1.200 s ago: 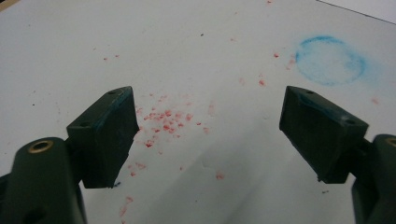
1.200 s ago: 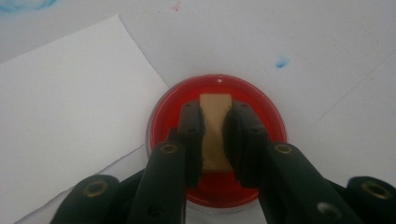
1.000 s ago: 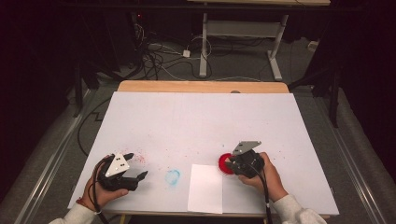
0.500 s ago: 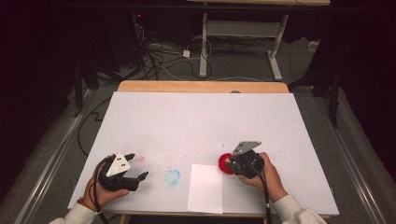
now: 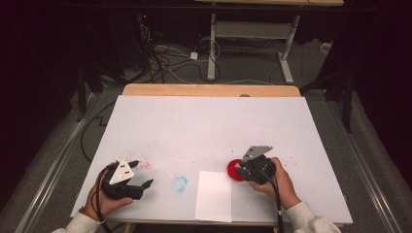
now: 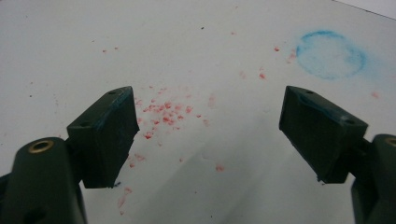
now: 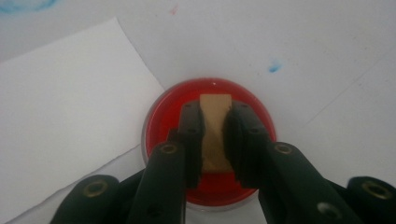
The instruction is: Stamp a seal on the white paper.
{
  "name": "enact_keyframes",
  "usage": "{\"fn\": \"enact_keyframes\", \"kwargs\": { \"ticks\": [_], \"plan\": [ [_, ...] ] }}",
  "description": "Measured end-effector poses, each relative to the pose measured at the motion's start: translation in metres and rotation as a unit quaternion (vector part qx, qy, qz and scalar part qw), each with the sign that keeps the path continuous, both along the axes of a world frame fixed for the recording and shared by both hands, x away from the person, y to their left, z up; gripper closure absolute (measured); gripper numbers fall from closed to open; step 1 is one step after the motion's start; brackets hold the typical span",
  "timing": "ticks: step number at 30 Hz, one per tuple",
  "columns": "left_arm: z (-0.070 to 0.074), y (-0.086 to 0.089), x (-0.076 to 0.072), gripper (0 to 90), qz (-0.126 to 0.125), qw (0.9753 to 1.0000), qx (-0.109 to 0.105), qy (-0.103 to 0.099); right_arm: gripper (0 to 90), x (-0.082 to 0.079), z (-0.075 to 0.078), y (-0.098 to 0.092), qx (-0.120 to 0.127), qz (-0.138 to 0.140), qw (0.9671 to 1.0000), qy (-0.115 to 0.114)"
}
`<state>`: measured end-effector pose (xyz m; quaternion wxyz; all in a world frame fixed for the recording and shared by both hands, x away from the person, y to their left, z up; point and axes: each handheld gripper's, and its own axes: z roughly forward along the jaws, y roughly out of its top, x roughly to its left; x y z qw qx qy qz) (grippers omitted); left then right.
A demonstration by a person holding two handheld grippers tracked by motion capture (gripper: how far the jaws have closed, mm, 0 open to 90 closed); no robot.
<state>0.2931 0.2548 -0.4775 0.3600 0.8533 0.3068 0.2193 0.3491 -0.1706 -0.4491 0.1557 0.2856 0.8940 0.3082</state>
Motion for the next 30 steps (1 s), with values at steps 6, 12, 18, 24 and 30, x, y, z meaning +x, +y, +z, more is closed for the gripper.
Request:
{"fn": "enact_keyframes", "kwargs": {
  "ticks": [6,12,18,24,30],
  "plan": [
    [0.001,-0.004,0.0,18.6,-0.005,0.9999,0.009,-0.003,76.6,-0.006,0.017,-0.008,0.025,-0.004,0.9995,-0.021],
    [0.001,-0.003,-0.002,18.6,-0.005,0.9999,0.009,-0.004,76.6,-0.012,0.036,-0.015,0.051,-0.011,0.9977,-0.043],
    [0.0,-0.004,-0.001,18.6,-0.006,0.9999,0.01,-0.002,76.5,-0.021,0.056,-0.02,0.081,-0.005,0.9947,-0.063],
    [0.001,-0.004,-0.002,18.6,-0.005,0.9999,0.01,-0.003,76.5,-0.03,0.067,-0.016,0.102,0.009,0.9923,-0.07],
    [0.0,-0.004,-0.002,18.6,-0.006,0.9999,0.011,-0.003,76.6,-0.042,0.072,-0.003,0.094,0.034,0.9917,-0.081]
  ]
}}
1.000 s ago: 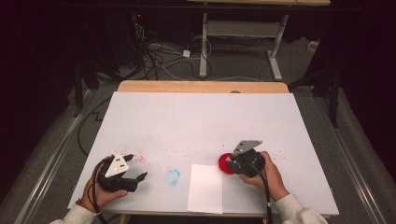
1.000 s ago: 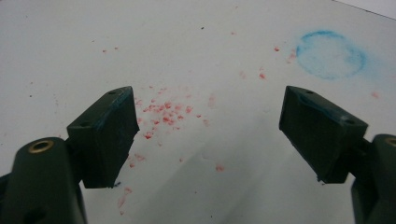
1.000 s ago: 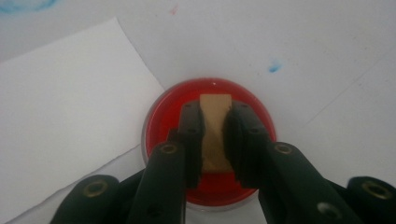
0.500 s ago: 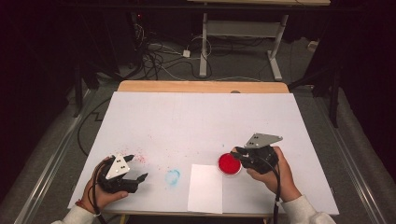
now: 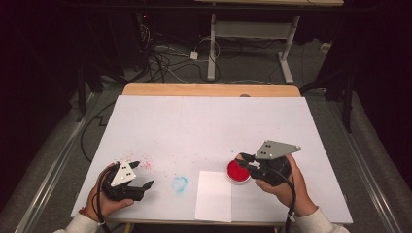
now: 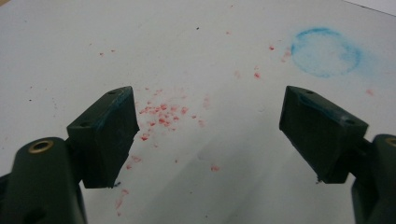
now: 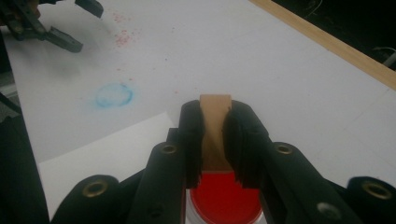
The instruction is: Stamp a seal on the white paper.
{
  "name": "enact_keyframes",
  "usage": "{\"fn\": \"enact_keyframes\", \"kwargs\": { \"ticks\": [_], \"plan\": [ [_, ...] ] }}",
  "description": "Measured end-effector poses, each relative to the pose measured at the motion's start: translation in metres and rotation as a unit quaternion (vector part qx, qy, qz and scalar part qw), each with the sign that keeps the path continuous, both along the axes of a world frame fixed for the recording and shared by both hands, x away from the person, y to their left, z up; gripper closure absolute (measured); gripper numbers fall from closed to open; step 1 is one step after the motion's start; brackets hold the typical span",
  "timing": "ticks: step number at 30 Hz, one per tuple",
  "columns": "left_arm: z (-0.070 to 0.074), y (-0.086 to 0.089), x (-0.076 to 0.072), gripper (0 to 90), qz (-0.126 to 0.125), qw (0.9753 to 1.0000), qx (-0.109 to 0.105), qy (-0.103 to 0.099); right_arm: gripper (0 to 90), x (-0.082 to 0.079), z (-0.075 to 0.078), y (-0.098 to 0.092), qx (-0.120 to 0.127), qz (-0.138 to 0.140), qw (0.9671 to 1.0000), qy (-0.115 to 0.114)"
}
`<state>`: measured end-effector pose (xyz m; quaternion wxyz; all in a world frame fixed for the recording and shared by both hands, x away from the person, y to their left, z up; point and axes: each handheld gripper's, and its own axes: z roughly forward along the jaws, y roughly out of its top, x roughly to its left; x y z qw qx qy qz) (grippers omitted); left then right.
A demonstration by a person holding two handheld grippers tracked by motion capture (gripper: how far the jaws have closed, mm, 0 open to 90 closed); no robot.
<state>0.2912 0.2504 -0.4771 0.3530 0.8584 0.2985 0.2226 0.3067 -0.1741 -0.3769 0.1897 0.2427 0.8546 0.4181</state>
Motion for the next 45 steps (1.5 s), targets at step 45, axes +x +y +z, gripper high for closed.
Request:
{"fn": "enact_keyframes", "kwargs": {
  "ticks": [45],
  "plan": [
    [0.0,0.0,-0.001,18.6,-0.003,1.0,0.003,0.001,76.5,-0.01,-0.082,0.07,-0.118,0.088,0.9869,0.066]
  ]
}}
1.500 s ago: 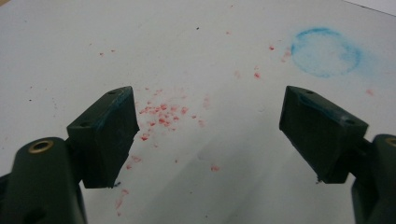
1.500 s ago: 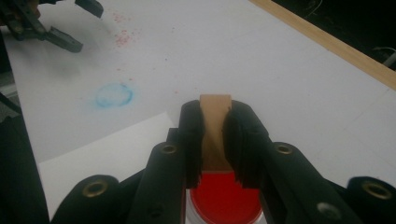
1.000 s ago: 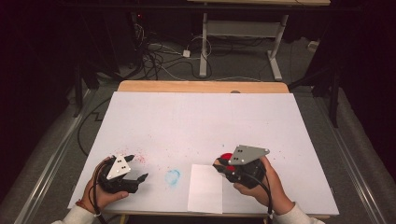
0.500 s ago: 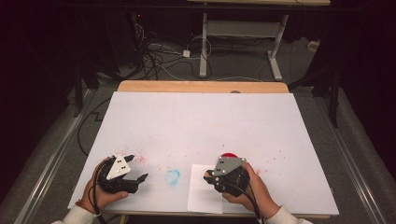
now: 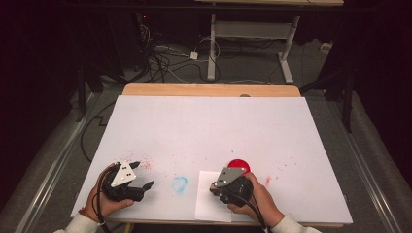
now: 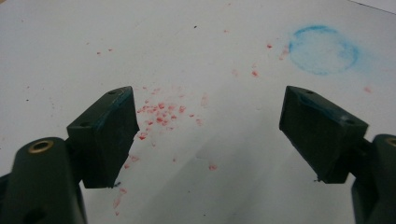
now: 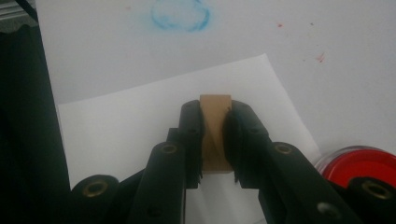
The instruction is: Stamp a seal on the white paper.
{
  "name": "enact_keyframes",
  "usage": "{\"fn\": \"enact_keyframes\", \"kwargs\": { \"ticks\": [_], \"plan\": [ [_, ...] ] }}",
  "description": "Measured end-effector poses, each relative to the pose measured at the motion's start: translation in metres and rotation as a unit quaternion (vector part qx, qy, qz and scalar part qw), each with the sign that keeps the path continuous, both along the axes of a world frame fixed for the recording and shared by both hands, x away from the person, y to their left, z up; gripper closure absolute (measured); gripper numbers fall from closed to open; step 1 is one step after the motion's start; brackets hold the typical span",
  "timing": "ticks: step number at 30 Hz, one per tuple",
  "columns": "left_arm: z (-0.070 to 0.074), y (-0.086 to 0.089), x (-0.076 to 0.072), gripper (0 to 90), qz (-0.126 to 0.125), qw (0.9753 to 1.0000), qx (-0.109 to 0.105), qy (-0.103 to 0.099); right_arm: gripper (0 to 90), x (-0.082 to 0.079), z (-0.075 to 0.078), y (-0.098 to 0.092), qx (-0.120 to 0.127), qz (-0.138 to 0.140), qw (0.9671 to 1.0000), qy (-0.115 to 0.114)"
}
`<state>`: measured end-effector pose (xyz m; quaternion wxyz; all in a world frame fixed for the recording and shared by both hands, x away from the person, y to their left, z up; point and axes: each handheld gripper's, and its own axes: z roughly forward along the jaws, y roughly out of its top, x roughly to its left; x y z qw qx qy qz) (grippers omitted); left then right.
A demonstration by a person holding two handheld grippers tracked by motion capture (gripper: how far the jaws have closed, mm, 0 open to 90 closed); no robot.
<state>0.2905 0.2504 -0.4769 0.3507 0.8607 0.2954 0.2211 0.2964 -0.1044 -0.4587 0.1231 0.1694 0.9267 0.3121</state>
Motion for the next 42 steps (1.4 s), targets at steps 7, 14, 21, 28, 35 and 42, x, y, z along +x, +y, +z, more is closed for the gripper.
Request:
{"fn": "enact_keyframes", "kwargs": {
  "ticks": [7,14,21,28,35,42],
  "plan": [
    [0.0,0.0,0.0,18.6,0.0,1.0,0.0,0.0,76.6,0.001,-0.011,0.003,-0.013,0.001,0.9999,0.007],
    [0.0,0.0,0.0,18.6,0.0,1.0,0.001,0.0,76.6,0.002,-0.012,0.002,-0.009,-0.001,0.9999,0.013],
    [0.0,-0.001,0.0,18.7,-0.001,1.0,0.002,0.0,76.6,0.005,-0.014,-0.001,0.003,-0.002,0.9997,0.025],
    [-0.001,-0.001,0.0,18.7,-0.001,1.0,0.002,0.001,76.6,0.006,-0.014,-0.001,0.003,-0.002,0.9997,0.026],
    [-0.001,-0.002,0.0,18.7,-0.001,1.0,0.002,0.003,76.6,0.006,-0.015,-0.002,0.009,-0.001,0.9995,0.029],
    [-0.002,-0.002,0.001,18.7,-0.001,1.0,0.001,0.005,76.6,0.007,-0.015,-0.003,0.009,0.0,0.9995,0.031]
  ]
}}
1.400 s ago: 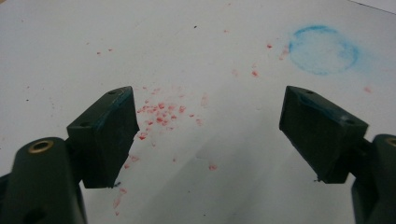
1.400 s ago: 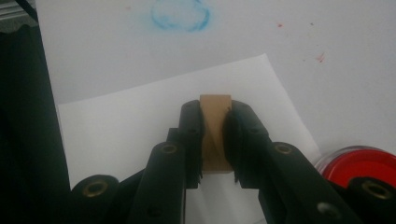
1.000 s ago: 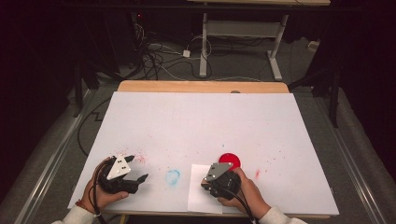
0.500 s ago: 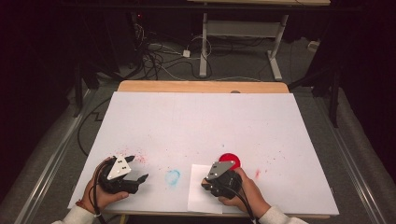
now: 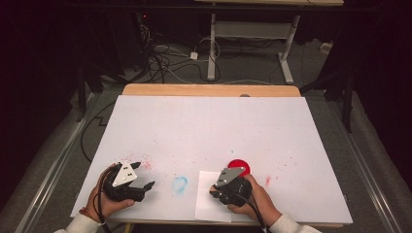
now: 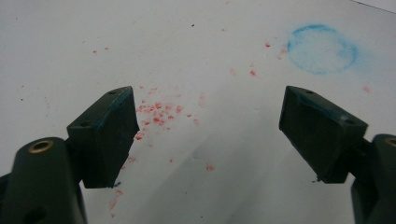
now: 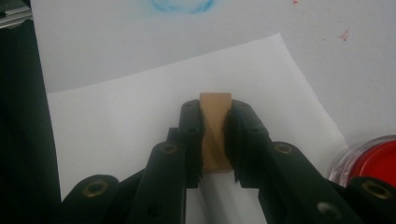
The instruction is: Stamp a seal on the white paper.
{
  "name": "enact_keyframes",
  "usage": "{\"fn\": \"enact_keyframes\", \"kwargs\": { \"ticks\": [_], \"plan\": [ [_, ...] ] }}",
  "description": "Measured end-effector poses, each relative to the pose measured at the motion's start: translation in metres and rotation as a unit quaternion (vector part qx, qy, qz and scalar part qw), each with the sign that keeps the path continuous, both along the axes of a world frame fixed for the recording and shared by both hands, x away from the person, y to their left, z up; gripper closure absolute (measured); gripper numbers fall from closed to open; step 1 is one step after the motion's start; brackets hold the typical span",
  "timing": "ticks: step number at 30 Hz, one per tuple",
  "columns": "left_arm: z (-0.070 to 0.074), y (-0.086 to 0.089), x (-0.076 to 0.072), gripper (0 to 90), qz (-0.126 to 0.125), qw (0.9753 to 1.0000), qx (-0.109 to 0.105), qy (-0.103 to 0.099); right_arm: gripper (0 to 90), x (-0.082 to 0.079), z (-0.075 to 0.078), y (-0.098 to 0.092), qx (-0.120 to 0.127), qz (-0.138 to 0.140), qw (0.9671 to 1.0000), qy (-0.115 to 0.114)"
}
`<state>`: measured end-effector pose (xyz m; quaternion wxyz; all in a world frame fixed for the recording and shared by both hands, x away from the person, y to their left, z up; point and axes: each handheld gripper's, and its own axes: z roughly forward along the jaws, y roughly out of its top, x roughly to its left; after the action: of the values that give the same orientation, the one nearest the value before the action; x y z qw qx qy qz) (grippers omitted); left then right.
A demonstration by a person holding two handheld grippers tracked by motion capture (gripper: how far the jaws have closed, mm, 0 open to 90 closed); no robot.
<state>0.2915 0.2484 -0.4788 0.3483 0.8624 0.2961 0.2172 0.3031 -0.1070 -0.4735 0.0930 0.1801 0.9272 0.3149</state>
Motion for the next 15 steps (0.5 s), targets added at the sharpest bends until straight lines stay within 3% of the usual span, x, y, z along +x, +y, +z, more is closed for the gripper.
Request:
{"fn": "enact_keyframes", "kwargs": {
  "ticks": [15],
  "plan": [
    [0.0,0.0021,0.0018,18.8,0.004,1.0,-0.005,0.001,76.6,0.0008,0.0001,0.0,-0.001,0.002,1.0,0.001]
  ]
}}
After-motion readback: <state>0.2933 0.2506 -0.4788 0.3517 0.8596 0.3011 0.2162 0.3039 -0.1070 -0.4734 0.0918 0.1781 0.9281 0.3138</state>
